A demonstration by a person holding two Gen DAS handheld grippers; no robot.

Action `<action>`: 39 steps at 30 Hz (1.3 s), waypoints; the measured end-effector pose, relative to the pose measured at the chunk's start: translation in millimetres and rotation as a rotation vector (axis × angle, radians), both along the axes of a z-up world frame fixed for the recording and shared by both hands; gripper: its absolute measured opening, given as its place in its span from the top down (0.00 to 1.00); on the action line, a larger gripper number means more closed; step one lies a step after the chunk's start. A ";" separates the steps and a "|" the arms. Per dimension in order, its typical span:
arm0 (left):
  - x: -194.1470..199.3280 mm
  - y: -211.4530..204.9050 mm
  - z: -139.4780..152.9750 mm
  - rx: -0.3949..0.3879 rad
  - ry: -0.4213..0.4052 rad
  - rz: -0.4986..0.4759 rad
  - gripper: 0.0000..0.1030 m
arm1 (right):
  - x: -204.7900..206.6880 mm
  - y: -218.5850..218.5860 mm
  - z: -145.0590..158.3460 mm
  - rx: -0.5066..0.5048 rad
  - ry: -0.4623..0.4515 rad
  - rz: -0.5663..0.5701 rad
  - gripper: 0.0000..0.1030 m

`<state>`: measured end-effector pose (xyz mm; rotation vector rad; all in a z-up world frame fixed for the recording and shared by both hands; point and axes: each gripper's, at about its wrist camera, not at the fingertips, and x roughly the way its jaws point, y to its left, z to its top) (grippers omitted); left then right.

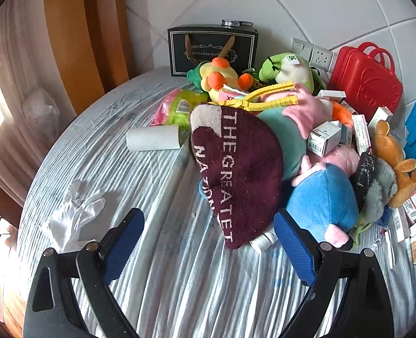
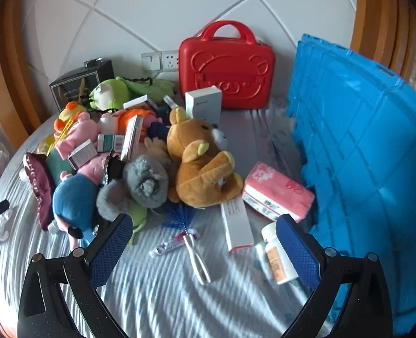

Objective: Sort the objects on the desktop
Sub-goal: 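Move both grippers back over the pile of toys, then grasp the maroon knit hat with left gripper while right grasps grey plush toy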

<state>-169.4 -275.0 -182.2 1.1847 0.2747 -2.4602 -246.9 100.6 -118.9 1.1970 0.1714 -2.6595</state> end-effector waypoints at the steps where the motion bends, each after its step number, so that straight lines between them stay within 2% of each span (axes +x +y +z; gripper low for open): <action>1: -4.9 1.3 -3.3 0.003 -0.005 0.001 0.08 | -3.4 -1.9 -4.0 -0.004 -0.010 0.009 0.00; 11: -70.1 9.6 -16.6 0.007 -0.029 -0.022 0.08 | -46.4 -24.2 -31.7 -0.036 -0.103 0.052 0.00; 18: -104.8 6.0 -59.7 0.036 -0.142 -0.032 0.08 | -77.8 -51.5 -46.3 -0.078 -0.187 0.082 0.00; 21: -111.5 3.5 -69.3 0.031 -0.147 -0.042 0.08 | -90.2 -68.6 -54.8 -0.077 -0.213 0.105 0.00; 22: -113.1 1.4 -71.4 0.039 -0.147 -0.044 0.08 | -95.0 -76.0 -58.7 -0.066 -0.218 0.114 0.01; 24: -114.8 -3.2 -73.5 0.060 -0.150 -0.046 0.08 | -102.8 -84.6 -65.6 -0.058 -0.235 0.117 0.10; 25: -114.5 -4.8 -73.4 0.062 -0.149 -0.049 0.09 | -107.5 -88.9 -70.4 -0.062 -0.254 0.119 0.20; 26: -113.0 -6.3 -73.6 0.060 -0.147 -0.053 0.09 | -111.7 -92.2 -75.7 -0.068 -0.274 0.120 0.25; 33: -116.1 -14.1 -80.3 0.051 -0.169 -0.073 0.11 | -140.9 -104.0 -116.6 -0.090 -0.368 0.098 0.26; 37: -115.9 -21.8 -84.7 0.078 -0.164 -0.081 0.11 | -147.6 -115.5 -126.9 -0.037 -0.366 0.093 0.26; 38: -114.7 -23.1 -85.0 0.083 -0.161 -0.080 0.13 | -149.2 -117.1 -129.0 -0.028 -0.367 0.089 0.29; 39: -112.8 -23.6 -84.7 0.079 -0.159 -0.080 0.20 | -150.2 -118.8 -130.9 -0.016 -0.368 0.090 0.33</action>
